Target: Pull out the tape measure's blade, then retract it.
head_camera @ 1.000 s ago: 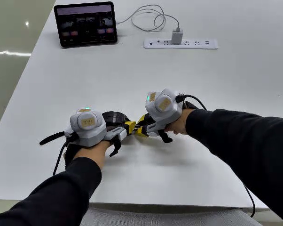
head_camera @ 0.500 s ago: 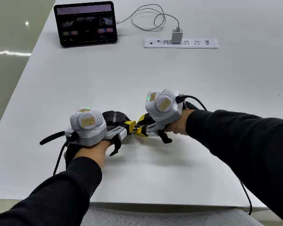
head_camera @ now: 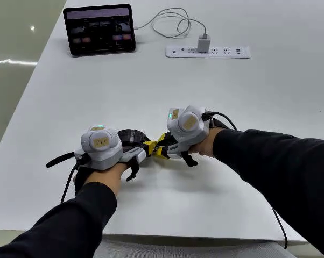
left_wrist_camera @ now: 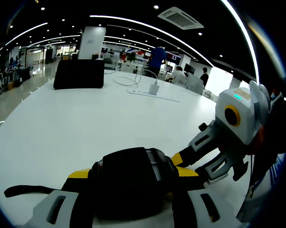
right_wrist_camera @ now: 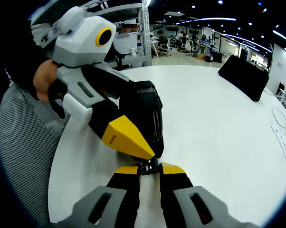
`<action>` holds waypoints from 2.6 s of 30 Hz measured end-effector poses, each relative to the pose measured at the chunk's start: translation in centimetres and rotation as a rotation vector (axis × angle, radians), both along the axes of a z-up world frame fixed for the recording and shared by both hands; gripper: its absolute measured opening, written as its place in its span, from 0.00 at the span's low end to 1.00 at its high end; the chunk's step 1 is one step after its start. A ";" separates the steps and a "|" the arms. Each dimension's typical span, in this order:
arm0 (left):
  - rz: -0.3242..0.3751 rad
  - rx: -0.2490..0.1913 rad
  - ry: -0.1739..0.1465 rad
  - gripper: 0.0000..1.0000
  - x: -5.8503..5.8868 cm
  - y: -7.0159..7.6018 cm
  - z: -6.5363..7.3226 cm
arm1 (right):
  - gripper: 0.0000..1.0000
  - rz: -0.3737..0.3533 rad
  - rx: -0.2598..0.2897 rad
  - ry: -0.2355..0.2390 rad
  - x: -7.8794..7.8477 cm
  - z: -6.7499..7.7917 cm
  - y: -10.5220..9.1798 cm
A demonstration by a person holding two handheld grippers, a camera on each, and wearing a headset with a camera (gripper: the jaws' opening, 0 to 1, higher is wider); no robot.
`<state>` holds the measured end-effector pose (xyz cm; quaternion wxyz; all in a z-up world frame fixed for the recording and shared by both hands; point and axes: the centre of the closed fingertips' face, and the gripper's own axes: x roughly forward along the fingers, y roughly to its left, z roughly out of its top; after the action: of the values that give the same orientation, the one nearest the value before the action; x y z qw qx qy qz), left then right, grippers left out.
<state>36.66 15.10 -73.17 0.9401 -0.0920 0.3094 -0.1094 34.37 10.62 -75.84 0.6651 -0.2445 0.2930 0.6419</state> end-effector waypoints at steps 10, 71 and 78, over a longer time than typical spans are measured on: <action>0.001 0.000 -0.001 0.63 0.0 0.0 0.0 | 0.11 0.001 -0.003 -0.002 0.1 0.0 0.2; -0.313 -0.054 0.003 1.00 -4.1 1.8 2.4 | 0.47 -0.295 0.015 -0.048 -1.3 2.5 -8.6; -0.325 0.022 -0.002 1.00 -5.0 3.9 2.9 | 0.49 -0.369 0.057 -0.048 -2.2 3.7 -12.1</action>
<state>31.61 19.02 -70.24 0.9114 -0.0302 0.3204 -0.2566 32.12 -1.47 -72.15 0.7851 -0.1831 0.2986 0.5108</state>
